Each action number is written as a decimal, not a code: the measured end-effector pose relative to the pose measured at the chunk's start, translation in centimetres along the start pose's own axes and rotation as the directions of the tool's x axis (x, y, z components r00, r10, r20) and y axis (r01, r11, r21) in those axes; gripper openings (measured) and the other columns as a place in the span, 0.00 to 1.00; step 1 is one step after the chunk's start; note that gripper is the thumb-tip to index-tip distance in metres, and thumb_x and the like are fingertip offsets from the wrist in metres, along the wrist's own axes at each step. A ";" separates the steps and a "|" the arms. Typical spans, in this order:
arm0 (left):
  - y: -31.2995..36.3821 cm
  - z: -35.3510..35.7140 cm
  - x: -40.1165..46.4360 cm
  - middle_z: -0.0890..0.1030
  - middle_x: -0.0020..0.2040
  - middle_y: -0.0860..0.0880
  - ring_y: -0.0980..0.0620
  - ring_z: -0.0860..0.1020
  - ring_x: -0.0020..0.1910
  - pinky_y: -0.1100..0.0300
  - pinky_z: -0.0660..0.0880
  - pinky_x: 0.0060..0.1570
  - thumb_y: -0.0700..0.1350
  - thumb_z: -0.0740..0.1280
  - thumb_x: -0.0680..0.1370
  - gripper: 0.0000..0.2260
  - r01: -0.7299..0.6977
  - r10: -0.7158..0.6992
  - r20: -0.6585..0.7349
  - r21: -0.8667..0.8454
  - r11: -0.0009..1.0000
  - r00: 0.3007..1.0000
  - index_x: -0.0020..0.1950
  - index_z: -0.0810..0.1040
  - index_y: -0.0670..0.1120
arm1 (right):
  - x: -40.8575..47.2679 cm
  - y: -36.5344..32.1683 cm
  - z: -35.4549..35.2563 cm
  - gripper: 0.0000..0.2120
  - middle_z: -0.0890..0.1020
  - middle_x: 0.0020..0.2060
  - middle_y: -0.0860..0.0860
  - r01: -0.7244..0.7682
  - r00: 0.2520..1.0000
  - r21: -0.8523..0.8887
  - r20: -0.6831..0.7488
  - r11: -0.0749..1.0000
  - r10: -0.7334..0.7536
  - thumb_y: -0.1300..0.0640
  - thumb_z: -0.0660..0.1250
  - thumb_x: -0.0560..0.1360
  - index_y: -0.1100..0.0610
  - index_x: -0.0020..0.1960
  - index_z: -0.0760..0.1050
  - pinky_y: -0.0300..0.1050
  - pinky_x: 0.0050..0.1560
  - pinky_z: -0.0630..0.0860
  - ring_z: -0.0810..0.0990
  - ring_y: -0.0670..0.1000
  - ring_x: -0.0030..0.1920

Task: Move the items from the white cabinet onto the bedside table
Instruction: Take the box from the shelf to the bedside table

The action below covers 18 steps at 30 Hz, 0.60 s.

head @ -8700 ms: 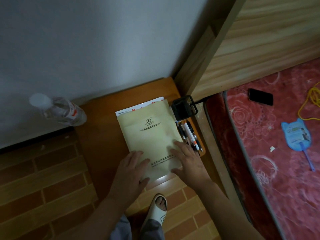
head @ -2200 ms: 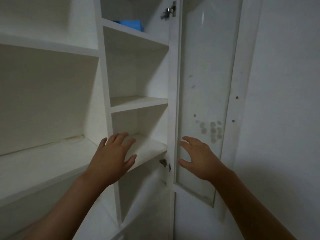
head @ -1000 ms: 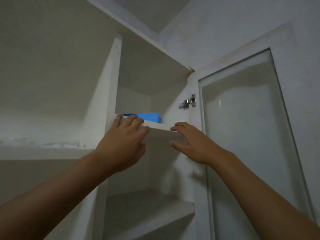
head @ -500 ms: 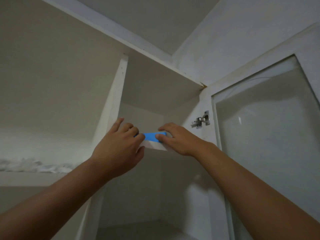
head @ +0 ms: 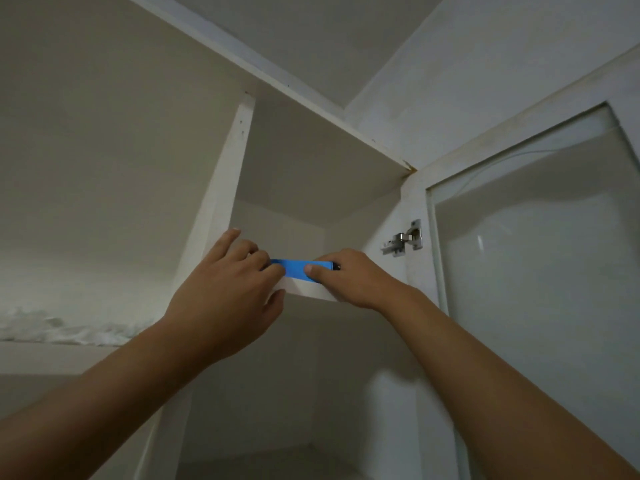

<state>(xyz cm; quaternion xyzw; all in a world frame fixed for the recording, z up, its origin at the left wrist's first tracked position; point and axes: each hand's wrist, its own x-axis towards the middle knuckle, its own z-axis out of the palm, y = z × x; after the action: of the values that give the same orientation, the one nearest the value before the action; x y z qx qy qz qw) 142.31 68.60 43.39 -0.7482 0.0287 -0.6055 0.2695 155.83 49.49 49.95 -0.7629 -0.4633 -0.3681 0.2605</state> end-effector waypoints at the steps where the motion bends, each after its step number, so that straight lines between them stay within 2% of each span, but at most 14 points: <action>1: 0.0 0.0 0.0 0.83 0.51 0.48 0.44 0.78 0.54 0.41 0.64 0.73 0.55 0.64 0.79 0.15 0.000 0.000 -0.004 0.001 1.000 1.000 0.58 0.82 0.48 | -0.1 0.1 -0.3 0.25 0.70 0.30 0.50 0.006 1.000 -0.006 -0.001 1.000 -0.006 0.39 0.64 0.80 0.62 0.43 0.76 0.48 0.36 0.64 0.67 0.47 0.30; 5: 0.0 0.1 0.0 0.83 0.50 0.48 0.44 0.77 0.54 0.42 0.63 0.74 0.55 0.62 0.79 0.14 0.003 -0.003 -0.017 -0.005 1.000 1.000 0.57 0.82 0.49 | -1.5 0.5 -2.1 0.18 0.73 0.30 0.46 0.026 1.000 -0.042 0.006 0.999 -0.026 0.39 0.66 0.80 0.52 0.45 0.84 0.44 0.35 0.65 0.69 0.45 0.30; 7: 0.0 0.2 0.0 0.82 0.50 0.49 0.45 0.76 0.54 0.43 0.62 0.75 0.55 0.59 0.80 0.15 0.007 -0.007 -0.019 -0.010 1.000 1.000 0.57 0.81 0.50 | -1.9 0.8 -3.1 0.18 0.72 0.29 0.45 0.007 1.000 -0.041 0.030 0.999 -0.006 0.38 0.65 0.80 0.51 0.45 0.84 0.43 0.35 0.64 0.69 0.46 0.30; 11: -0.2 0.3 0.0 0.82 0.50 0.50 0.45 0.77 0.55 0.43 0.62 0.75 0.56 0.57 0.80 0.17 0.006 -0.007 -0.025 -0.020 1.000 1.000 0.59 0.81 0.50 | -1.3 0.6 -4.4 0.26 0.75 0.31 0.48 -0.091 0.988 -0.145 0.111 0.985 0.108 0.30 0.63 0.77 0.52 0.47 0.83 0.48 0.41 0.68 0.74 0.48 0.33; 14: -0.2 0.2 0.0 0.82 0.49 0.49 0.45 0.77 0.53 0.43 0.63 0.74 0.55 0.58 0.80 0.17 0.002 -0.003 -0.021 -0.029 1.000 1.000 0.58 0.82 0.49 | -0.4 -0.3 -4.7 0.36 0.76 0.31 0.51 -0.164 0.965 -0.237 0.162 0.958 0.205 0.25 0.62 0.73 0.61 0.43 0.76 0.49 0.43 0.68 0.74 0.50 0.33; 16: -0.1 0.0 0.0 0.82 0.49 0.49 0.45 0.77 0.53 0.43 0.63 0.74 0.55 0.58 0.81 0.16 0.004 -0.005 -0.013 -0.038 0.999 1.000 0.58 0.82 0.50 | -0.1 -0.6 -4.7 0.41 0.76 0.31 0.51 -0.183 0.951 -0.257 0.197 0.949 0.237 0.22 0.62 0.70 0.62 0.49 0.78 0.49 0.43 0.68 0.74 0.50 0.33; 18: -0.1 -0.1 0.0 0.82 0.50 0.49 0.46 0.77 0.54 0.43 0.62 0.75 0.56 0.59 0.80 0.16 0.008 -0.008 -0.002 -0.050 0.999 1.000 0.58 0.81 0.50 | -0.1 -0.7 -4.6 0.42 0.75 0.31 0.50 -0.186 0.949 -0.278 0.198 0.942 0.246 0.21 0.62 0.69 0.62 0.52 0.80 0.49 0.42 0.68 0.74 0.50 0.33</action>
<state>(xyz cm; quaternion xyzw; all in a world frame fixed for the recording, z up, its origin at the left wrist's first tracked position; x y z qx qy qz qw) 142.22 68.68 43.41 -0.7541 0.0413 -0.6066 0.2483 153.64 46.34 52.64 -0.8739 -0.3519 -0.3032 0.1436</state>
